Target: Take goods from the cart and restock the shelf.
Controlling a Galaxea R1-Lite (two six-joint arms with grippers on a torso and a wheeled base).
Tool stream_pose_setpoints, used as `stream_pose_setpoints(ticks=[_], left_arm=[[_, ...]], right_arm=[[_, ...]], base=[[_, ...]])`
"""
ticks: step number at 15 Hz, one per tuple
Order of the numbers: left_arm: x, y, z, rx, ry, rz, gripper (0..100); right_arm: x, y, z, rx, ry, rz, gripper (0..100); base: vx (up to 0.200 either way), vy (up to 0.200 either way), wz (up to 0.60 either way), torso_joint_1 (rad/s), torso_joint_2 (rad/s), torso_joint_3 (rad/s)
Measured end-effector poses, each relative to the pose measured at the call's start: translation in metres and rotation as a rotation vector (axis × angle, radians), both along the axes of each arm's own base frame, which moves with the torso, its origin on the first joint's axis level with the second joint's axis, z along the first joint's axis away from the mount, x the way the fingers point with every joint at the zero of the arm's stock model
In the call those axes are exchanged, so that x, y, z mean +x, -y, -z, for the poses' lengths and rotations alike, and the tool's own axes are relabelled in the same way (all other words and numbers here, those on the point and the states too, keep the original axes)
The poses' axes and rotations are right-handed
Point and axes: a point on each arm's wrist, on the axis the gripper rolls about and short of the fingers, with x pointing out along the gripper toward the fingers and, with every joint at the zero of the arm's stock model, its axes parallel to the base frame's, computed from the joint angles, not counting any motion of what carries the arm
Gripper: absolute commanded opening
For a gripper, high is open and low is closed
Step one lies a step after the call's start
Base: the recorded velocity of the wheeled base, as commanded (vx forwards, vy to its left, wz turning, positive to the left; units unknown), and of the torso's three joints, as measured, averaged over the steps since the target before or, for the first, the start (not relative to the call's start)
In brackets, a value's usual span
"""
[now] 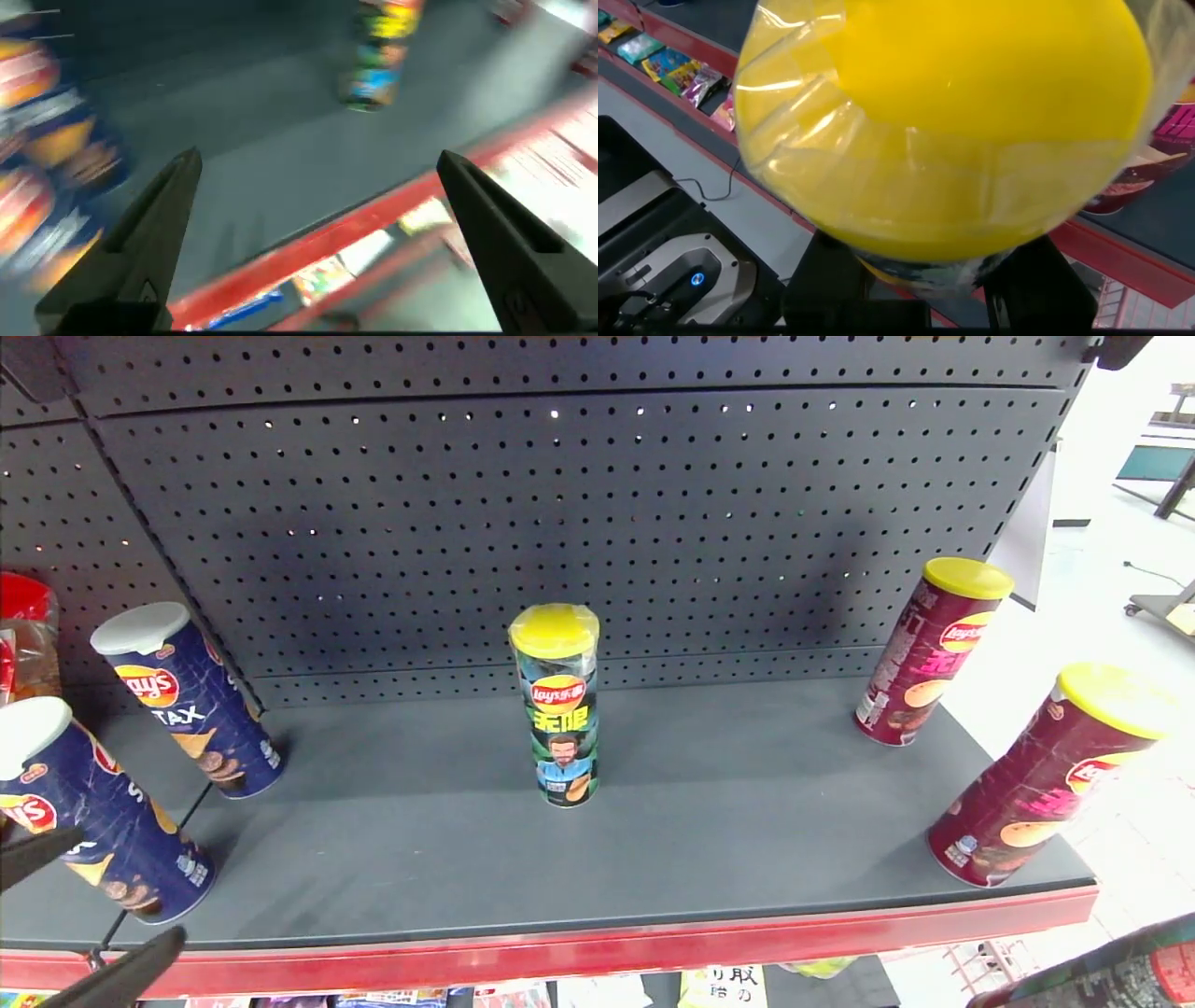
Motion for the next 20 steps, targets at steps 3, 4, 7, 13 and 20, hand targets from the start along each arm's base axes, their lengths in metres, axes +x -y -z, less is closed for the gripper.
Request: stream_pose_setpoints(ticks=[3,4,7,13,20], left_arm=[[0.058,0.026,-0.006,0.030,-0.083,0.224,100],[0.075,0.036,-0.005,0.033,-0.087,0.275,100],[0.118,0.065,0.005,0.036,-0.080,0.369,100],[0.179,0.101,0.013,0.047,-0.102,0.411,100],[0.225,0.124,0.002,0.037,-0.049,0.418,100]], right_arm=[[0.001,0.000,0.000,-0.002,-0.008,0.003,0],[0.001,0.000,0.001,-0.003,-0.011,0.004,0],[0.001,0.000,0.001,-0.003,-0.011,0.005,0],[0.000,0.000,0.000,-0.001,0.000,0.010,0],[-0.001,0.001,0.002,-0.001,-0.003,0.011,0]], base=[[0.000,0.000,0.00,0.000,0.00,0.000],[0.000,0.000,0.00,0.000,0.00,0.000],[0.000,0.000,0.00,0.000,0.00,0.000],[0.000,0.000,0.00,0.000,0.00,0.000],[0.000,0.000,0.00,0.000,0.00,0.000]])
